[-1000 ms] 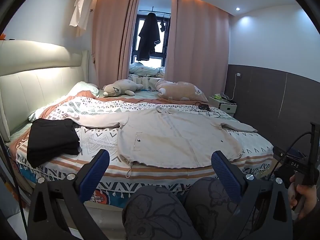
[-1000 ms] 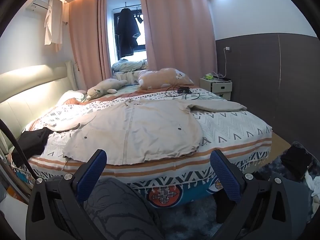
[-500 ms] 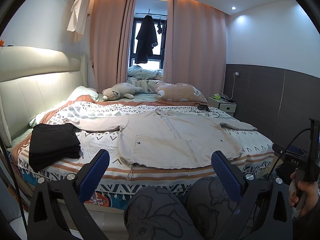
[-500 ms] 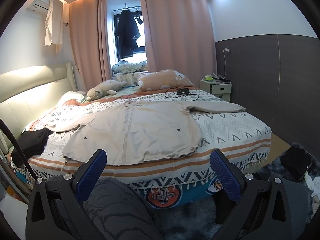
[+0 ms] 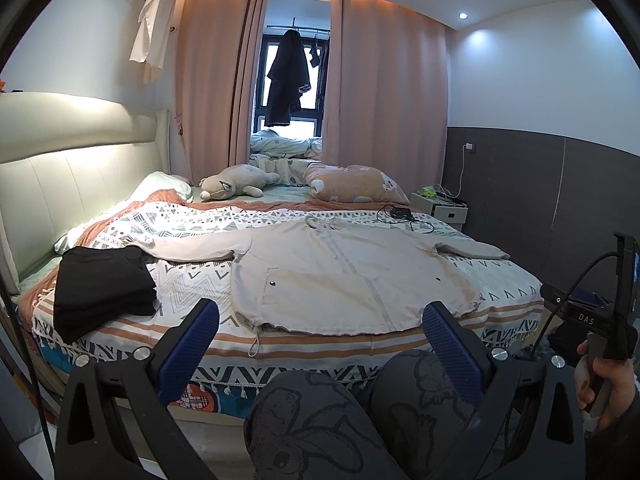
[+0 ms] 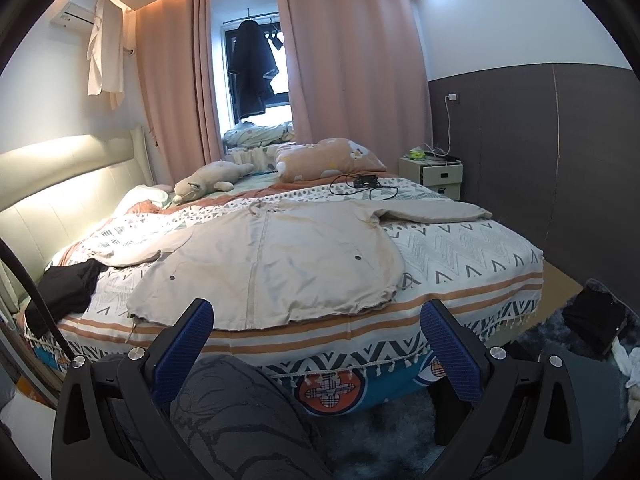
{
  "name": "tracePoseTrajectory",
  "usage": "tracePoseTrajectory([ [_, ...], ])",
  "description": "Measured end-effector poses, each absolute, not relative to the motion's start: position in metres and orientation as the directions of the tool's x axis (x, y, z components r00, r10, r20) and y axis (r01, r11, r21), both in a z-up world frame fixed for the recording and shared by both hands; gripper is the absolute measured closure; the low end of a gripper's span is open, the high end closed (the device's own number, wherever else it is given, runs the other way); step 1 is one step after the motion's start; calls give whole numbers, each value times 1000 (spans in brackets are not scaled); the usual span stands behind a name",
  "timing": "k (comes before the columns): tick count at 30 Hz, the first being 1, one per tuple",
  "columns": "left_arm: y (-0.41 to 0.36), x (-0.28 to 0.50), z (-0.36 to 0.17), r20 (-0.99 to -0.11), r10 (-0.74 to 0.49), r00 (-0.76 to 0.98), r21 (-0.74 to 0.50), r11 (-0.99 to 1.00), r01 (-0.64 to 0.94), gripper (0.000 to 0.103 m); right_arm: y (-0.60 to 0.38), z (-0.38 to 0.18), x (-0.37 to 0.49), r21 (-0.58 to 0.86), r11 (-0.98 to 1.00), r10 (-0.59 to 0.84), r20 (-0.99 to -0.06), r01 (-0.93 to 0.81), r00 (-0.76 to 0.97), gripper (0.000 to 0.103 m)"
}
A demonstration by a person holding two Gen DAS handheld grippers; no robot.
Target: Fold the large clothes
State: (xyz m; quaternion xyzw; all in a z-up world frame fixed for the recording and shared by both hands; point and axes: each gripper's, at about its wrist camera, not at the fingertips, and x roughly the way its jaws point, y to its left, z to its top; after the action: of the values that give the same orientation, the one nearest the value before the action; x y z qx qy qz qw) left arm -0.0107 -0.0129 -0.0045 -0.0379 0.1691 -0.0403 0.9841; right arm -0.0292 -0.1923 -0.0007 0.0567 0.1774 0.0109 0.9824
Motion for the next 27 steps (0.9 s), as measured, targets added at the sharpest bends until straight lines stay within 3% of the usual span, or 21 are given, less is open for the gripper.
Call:
tracePoseTrajectory([
  [27, -9, -8, 0, -330, -88, 940, -102, 993, 58, 0, -195, 3, -13, 162, 987, 42, -332, 13, 942, 0],
])
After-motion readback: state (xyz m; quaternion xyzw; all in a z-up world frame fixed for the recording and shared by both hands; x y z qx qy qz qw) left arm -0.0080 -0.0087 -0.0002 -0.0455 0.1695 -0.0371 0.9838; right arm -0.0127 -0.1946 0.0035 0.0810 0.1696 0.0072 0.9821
